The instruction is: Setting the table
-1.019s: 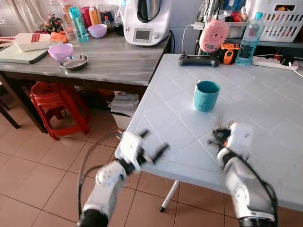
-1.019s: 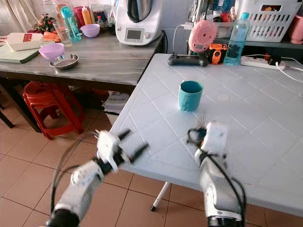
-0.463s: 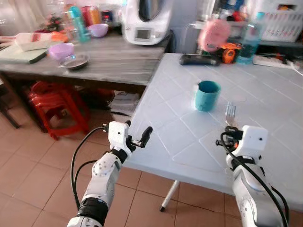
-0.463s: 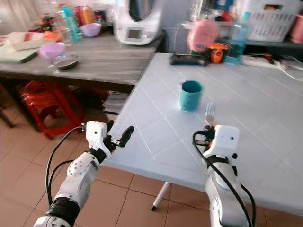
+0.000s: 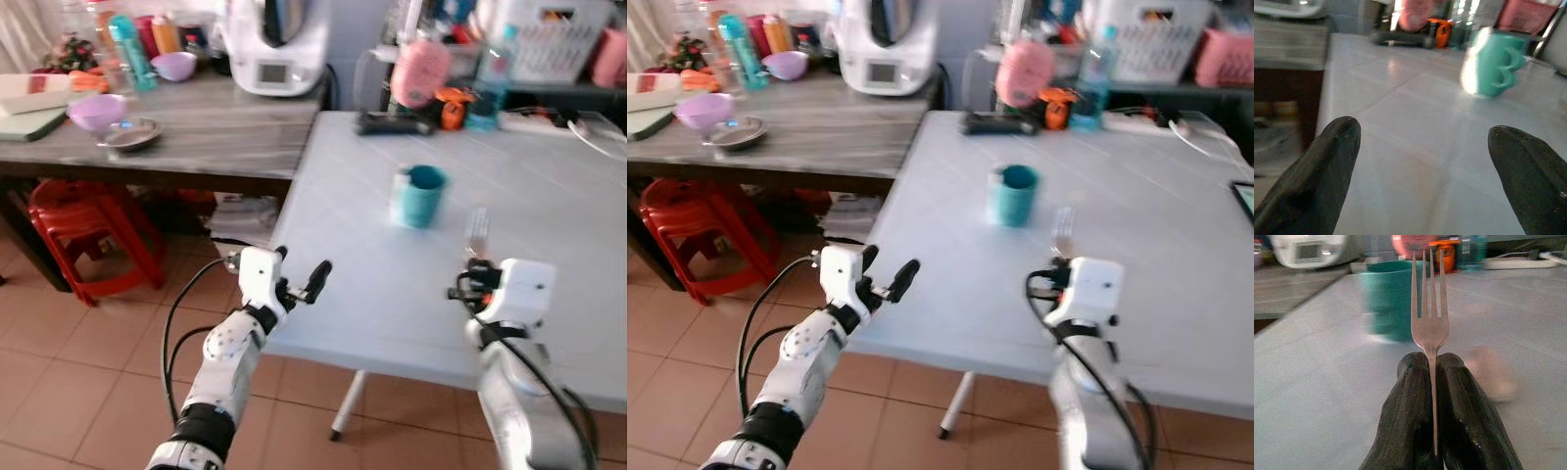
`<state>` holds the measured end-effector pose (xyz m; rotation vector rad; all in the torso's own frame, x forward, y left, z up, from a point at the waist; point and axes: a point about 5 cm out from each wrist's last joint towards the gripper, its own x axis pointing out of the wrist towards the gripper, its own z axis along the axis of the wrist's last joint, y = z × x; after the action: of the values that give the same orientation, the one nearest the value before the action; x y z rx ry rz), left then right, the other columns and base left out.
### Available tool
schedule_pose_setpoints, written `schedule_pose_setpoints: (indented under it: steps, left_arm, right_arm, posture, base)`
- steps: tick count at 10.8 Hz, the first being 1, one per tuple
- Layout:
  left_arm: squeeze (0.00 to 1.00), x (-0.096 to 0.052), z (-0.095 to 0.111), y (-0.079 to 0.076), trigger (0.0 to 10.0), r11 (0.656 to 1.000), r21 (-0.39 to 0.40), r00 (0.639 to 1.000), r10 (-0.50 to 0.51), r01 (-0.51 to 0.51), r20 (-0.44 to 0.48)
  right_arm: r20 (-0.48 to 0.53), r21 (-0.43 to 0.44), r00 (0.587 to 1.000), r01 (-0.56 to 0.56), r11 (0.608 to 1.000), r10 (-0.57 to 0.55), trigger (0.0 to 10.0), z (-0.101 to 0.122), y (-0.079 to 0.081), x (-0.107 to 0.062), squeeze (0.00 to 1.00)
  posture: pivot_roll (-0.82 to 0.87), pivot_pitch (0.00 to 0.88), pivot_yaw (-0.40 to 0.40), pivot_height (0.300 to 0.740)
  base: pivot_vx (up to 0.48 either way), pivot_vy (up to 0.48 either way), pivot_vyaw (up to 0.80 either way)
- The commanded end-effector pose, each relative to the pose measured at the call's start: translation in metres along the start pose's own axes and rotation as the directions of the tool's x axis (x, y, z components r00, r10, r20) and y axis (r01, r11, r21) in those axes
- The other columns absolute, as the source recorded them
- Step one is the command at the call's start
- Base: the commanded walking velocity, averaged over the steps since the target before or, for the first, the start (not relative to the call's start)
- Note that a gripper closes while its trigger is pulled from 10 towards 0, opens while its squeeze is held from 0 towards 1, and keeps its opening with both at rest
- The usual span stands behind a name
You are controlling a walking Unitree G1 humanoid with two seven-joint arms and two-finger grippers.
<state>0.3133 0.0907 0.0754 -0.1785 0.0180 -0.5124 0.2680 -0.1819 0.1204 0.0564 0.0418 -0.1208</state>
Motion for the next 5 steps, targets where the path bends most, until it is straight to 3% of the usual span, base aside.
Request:
schedule_pose_setpoints:
  steps: [1,5]
  left_arm:
    - [0.00,0.001,0.003,0.004,10.0,1.000,0.016,1.000,0.013,-0.013,0.007]
    - [0.00,0.000,0.002,0.005,10.0,0.999,0.022,1.000,0.027,-0.027,0.010]
  right_arm:
    - [0.024,-0.004,1.000,-0.012,1.000,0.012,10.0,0.005,0.004,0.002,0.00]
    - [0.058,-0.022,0.998,0.007,1.000,-0.006,10.0,0.013,-0.006,0.012,0.00]
  posture:
    - [-0.12,0.000,0.065,0.740]
    - [-0.10,0.000,0.056,0.740]
  base:
    - [0.000,0.349,0.00]
    - [0.000,0.352,0.00]
